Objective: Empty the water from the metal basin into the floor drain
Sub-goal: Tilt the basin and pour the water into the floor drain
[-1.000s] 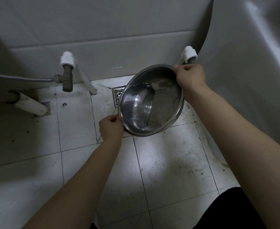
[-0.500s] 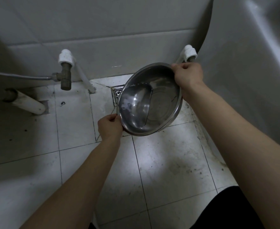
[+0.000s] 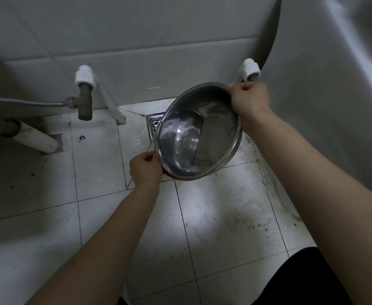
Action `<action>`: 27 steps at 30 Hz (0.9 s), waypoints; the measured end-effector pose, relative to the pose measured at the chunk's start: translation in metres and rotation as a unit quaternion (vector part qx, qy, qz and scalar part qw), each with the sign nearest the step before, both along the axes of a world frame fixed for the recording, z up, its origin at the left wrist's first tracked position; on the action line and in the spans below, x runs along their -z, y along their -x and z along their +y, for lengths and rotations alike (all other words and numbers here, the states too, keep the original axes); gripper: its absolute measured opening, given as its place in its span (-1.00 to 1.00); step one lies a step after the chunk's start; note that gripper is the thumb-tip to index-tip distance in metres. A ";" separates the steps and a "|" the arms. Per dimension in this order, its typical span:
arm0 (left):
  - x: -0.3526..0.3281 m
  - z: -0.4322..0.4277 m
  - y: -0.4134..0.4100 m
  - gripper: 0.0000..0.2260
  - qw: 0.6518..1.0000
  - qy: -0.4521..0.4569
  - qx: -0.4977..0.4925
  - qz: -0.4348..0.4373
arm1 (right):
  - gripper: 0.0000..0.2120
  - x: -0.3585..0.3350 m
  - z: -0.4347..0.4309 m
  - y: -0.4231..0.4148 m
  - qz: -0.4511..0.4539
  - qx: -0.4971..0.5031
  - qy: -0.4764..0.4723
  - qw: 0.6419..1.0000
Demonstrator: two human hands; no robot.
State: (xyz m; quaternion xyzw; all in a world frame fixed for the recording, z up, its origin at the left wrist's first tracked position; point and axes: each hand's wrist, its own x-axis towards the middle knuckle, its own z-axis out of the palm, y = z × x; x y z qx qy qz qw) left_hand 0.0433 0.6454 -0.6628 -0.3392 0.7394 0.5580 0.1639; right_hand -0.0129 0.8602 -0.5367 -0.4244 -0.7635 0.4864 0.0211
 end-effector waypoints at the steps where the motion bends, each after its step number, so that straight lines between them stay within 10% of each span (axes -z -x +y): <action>1: 0.000 0.000 0.000 -0.80 1.000 0.001 0.000 0.001 | -0.71 0.000 0.000 0.000 0.000 0.000 -0.001 1.000; 27: 0.001 0.004 0.001 -0.79 1.000 -0.002 0.012 0.001 | -0.75 -0.011 0.000 -0.004 0.004 0.000 0.020 1.000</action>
